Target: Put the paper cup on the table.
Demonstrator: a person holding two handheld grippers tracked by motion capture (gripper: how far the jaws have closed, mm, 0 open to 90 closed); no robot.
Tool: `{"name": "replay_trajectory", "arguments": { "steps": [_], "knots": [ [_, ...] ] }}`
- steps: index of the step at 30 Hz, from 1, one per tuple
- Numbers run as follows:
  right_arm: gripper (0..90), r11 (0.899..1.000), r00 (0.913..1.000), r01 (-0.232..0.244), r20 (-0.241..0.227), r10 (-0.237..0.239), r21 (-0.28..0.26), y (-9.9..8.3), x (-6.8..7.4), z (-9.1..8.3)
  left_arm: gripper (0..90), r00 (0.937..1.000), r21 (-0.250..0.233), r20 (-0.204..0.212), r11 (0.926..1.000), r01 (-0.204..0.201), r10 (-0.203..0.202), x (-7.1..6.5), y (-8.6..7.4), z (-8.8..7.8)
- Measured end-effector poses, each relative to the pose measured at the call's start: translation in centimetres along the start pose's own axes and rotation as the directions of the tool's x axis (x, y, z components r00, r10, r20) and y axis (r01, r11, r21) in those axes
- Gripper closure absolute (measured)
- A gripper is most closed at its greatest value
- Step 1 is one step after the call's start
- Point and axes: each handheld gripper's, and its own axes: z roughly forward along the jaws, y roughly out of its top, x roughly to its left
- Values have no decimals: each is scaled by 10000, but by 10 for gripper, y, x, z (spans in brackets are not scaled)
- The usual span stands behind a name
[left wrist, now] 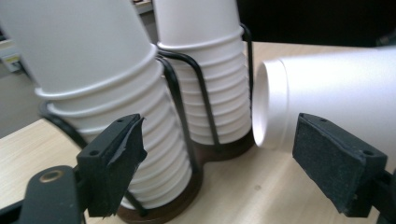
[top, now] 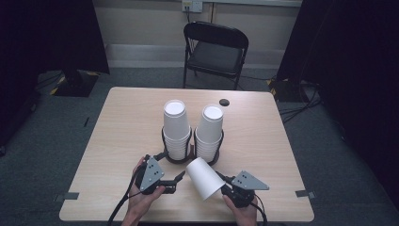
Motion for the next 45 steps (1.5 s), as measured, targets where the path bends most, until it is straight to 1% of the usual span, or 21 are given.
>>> {"name": "replay_trajectory", "arguments": {
  "steps": [4, 6, 9, 13, 14, 18, 21, 22, 24, 25, 26, 28, 31, 32, 33, 34, 39, 40, 42, 43, 45],
  "knots": [
    [860, 9992, 10000, 30, -17, -30, 389, 6, -7, -5, 163, 9972, 306, 96, 9968, -738, 735, -8, -1, 5],
    [860, 9989, 10000, -75, -34, 77, 472, 9, -10, -7, 163, 9962, 370, 46, 9956, -866, 865, -10, -2, 6],
    [860, 9980, 9994, -197, -257, 213, 594, 13, -13, -7, 164, 9907, 817, 17, 9874, -1357, 1360, -14, -5, 9],
    [860, 9962, 9981, -354, -480, 393, 799, 16, -15, -6, 165, 9881, 832, 211, 9846, -1537, 1525, -17, -8, 10],
    [860, 9950, 9969, -431, -612, 487, 901, 18, -16, -5, 165, 9840, 838, 306, 9805, -1778, 1758, -19, -8, 9],
    [860, 9904, 9930, -566, -962, 690, 1260, 22, -16, -2, 157, 9796, 890, 192, 9755, -2010, 2001, -24, -7, 11],
    [860, 9864, 9899, -660, -1148, 837, 1505, 27, -17, 0, 157, 9683, 908, 150, 9641, -2495, 2492, -31, -8, 12],
    [860, 9864, 9899, -660, -1148, 837, 1505, 27, -17, 0, 157, 9683, 908, 150, 9641, -2495, 2492, -31, -8, 12],
    [860, 9833, 9878, -679, -1268, 900, 1688, 30, -17, 1, 157, 9596, 958, 34, 9552, -2802, 2812, -36, -9, 13],
    [860, 9790, 9867, -637, -1349, 909, 1938, 33, -17, 2, 157, 9478, 1128, 10, 9418, -3168, 3188, -40, -9, 14],
    [860, 9790, 9867, -637, -1349, 909, 1938, 33, -17, 2, 156, 9478, 1128, 10, 9418, -3168, 3188, -40, -9, 14],
    [860, 9737, 9857, -594, -1413, 921, 2200, 36, -17, 4, 156, 9368, 1212, -148, 9307, -3452, 3494, -45, -9, 16],
    [860, 9675, 9818, -593, -1607, 1010, 2457, 41, -16, 7, 156, 9125, 1383, -301, 9059, -4003, 4079, -53, -8, 19],
    [860, 9675, 9818, -593, -1607, 1010, 2457, 41, -16, 7, 156, 9125, 1383, -301, 9059, -4003, 4079, -53, -8, 19],
    [861, 9643, 9807, -531, -1682, 992, 2595, 44, -15, 10, 156, 8996, 1427, -382, 8934, -4261, 4351, -55, -8, 20],
    [860, 9616, 9802, -505, -1714, 996, 2698, 45, -14, 11, 156, 8996, 1427, -382, 8934, -4261, 4351, -55, -8, 20],
    [861, 9527, 9780, -540, -1765, 1109, 2991, 47, -13, 14, 153, 8790, 1601, -735, 8755, -4559, 4711, -59, -9, 20],
    [861, 9527, 9780, -540, -1765, 1109, 2991, 47, -13, 14, 152, 8790, 1601, -735, 8755, -4559, 4711, -59, -9, 20],
    [861, 9469, 9770, -631, -1742, 1231, 3151, 48, -13, 16, 151, 8697, 1630, -831, 8676, -4697, 4865, -60, -8, 21],
    [861, 9469, 9770, -631, -1742, 1231, 3151, 48, -13, 16, 146, 8697, 1630, -831, 8676, -4697, 4865, -60, -8, 21],
    [861, 9387, 9748, -723, -1751, 1379, 3371, 50, -13, 19, 141, 8574, 1686, -852, 8555, -4897, 5076, -63, -9, 22]
  ]
}}
